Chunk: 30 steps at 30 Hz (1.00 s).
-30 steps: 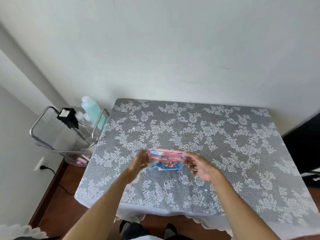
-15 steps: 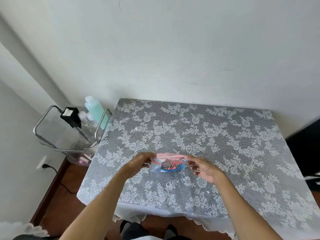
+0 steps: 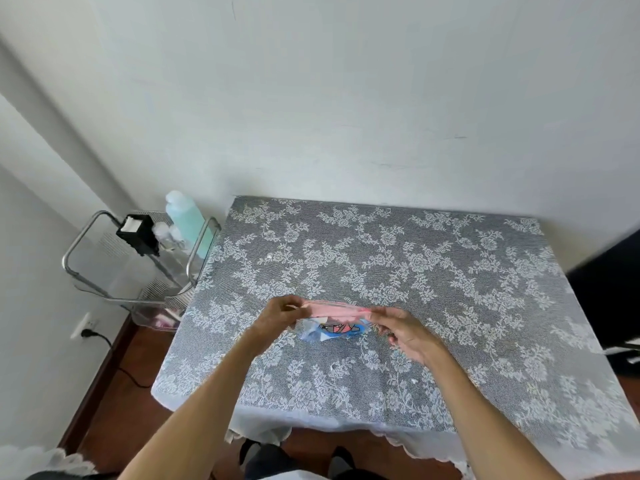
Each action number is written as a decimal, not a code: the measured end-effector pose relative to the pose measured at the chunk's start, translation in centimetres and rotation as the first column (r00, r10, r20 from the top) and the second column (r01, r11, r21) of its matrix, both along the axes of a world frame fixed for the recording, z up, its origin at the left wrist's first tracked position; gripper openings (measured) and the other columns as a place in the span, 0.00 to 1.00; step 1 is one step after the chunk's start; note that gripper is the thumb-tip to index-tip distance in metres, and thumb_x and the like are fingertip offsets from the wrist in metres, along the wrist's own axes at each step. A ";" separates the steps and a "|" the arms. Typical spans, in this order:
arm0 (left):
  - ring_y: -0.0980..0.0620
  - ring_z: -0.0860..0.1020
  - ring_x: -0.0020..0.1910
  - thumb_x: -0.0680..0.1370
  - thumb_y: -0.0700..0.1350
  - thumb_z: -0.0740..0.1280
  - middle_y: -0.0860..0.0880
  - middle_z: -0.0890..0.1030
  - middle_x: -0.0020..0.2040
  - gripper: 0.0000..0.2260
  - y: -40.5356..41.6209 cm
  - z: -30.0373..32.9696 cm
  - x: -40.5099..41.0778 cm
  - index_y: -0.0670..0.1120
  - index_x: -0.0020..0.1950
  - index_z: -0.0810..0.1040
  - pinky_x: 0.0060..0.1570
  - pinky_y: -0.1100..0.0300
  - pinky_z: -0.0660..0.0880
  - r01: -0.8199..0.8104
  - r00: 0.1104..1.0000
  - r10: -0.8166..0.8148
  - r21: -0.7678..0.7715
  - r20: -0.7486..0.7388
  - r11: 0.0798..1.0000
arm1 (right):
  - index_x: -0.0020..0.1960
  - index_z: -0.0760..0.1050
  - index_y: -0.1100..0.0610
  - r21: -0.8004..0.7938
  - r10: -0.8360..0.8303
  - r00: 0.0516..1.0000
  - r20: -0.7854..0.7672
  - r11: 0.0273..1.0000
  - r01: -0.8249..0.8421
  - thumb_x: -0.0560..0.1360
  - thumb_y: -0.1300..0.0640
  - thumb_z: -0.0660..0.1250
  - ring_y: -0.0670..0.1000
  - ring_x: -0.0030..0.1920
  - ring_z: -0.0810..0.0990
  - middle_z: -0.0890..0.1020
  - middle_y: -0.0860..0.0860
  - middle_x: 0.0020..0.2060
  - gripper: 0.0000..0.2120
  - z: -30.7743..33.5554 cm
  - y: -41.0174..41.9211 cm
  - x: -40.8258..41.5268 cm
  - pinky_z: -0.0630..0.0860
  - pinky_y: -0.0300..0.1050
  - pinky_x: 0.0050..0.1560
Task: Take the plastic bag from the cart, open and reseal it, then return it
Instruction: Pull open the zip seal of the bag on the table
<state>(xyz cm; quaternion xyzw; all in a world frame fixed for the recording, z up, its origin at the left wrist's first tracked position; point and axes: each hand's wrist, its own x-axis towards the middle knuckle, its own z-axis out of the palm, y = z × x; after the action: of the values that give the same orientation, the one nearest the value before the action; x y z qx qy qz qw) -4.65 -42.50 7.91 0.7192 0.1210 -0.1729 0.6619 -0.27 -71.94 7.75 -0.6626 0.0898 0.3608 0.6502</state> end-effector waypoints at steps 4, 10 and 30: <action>0.54 0.74 0.34 0.75 0.41 0.72 0.46 0.81 0.43 0.08 -0.3 -0.2 0.3 0.38 0.50 0.80 0.32 0.66 0.71 -0.043 0.999 0.042 0.117 0.009 0.992 | 0.49 0.83 0.55 -0.030 0.057 0.996 0.072 0.998 -0.054 0.59 0.48 0.80 0.52 0.43 0.75 0.85 0.55 0.44 0.21 0.2 0.0 0.0 0.69 0.42 0.38; 0.54 0.77 0.33 0.74 0.41 0.72 0.43 0.83 0.42 0.05 -0.3 -0.4 0.8 0.40 0.47 0.81 0.32 0.64 0.75 -0.070 0.997 0.062 0.199 0.047 0.977 | 0.50 0.84 0.46 -0.133 0.217 0.968 0.128 0.971 -0.200 0.64 0.42 0.76 0.53 0.40 0.70 0.83 0.53 0.43 0.16 0.7 0.4 0.2 0.66 0.43 0.38; 0.44 0.80 0.48 0.76 0.36 0.66 0.35 0.80 0.54 0.17 -0.5 0.9 1.0 0.32 0.64 0.74 0.46 0.58 0.82 -0.191 0.969 0.071 -0.541 -0.235 0.819 | 0.60 0.76 0.66 0.137 -0.039 0.978 -0.207 0.988 0.068 0.75 0.52 0.69 0.56 0.40 0.82 0.84 0.61 0.43 0.21 1.0 -1.0 1.8 0.80 0.49 0.41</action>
<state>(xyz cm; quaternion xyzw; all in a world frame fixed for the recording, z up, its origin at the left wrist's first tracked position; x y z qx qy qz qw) -3.60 -42.97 8.78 0.4619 0.1817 -0.2274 0.8378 1.52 -72.92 8.80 -0.5709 0.1476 0.4147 0.6931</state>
